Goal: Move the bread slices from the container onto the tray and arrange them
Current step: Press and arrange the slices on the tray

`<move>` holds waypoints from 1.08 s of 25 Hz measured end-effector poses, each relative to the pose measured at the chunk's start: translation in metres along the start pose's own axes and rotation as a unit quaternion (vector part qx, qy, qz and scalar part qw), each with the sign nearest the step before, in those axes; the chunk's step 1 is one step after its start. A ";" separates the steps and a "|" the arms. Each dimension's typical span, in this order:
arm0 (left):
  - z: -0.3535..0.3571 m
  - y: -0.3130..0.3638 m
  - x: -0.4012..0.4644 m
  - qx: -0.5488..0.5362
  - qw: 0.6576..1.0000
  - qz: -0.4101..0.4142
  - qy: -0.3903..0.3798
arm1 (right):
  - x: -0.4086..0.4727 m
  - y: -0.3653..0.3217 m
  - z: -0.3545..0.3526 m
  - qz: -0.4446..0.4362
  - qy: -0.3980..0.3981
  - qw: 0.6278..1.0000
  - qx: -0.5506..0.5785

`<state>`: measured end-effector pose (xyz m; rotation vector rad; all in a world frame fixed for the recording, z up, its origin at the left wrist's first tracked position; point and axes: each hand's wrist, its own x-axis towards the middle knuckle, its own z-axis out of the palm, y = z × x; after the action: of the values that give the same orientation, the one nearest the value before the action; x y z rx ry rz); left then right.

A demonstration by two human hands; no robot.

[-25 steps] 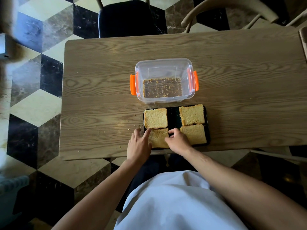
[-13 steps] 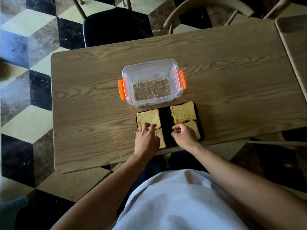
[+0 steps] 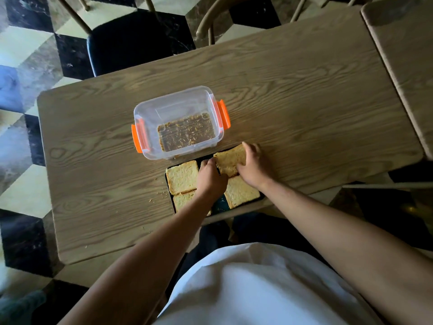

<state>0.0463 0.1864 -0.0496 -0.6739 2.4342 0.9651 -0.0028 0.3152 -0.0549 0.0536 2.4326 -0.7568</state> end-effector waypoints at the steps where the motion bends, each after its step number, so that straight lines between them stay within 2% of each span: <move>1: 0.001 0.001 0.001 -0.006 1.000 -0.007 0.008 | 0.004 0.000 0.000 0.000 0.006 1.000 -0.017; 9: 0.009 0.008 -0.001 -0.068 0.996 -0.049 0.012 | 0.011 -0.003 0.004 0.046 0.032 0.997 0.044; 18: 0.010 0.017 -0.007 -0.076 0.995 -0.069 0.012 | 0.008 0.002 0.004 0.021 0.039 0.999 0.024; 23: 0.015 0.018 -0.008 -0.060 0.996 -0.065 0.005 | 0.003 0.012 0.003 -0.020 0.019 0.998 -0.047; 27: 0.016 0.021 -0.008 -0.038 0.998 -0.054 -0.002 | 0.005 0.012 0.000 -0.006 0.015 0.998 -0.055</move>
<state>0.0434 0.2133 -0.0452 -0.8197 2.3419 1.0198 -0.0041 0.3248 -0.0635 0.0069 2.5016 -0.6301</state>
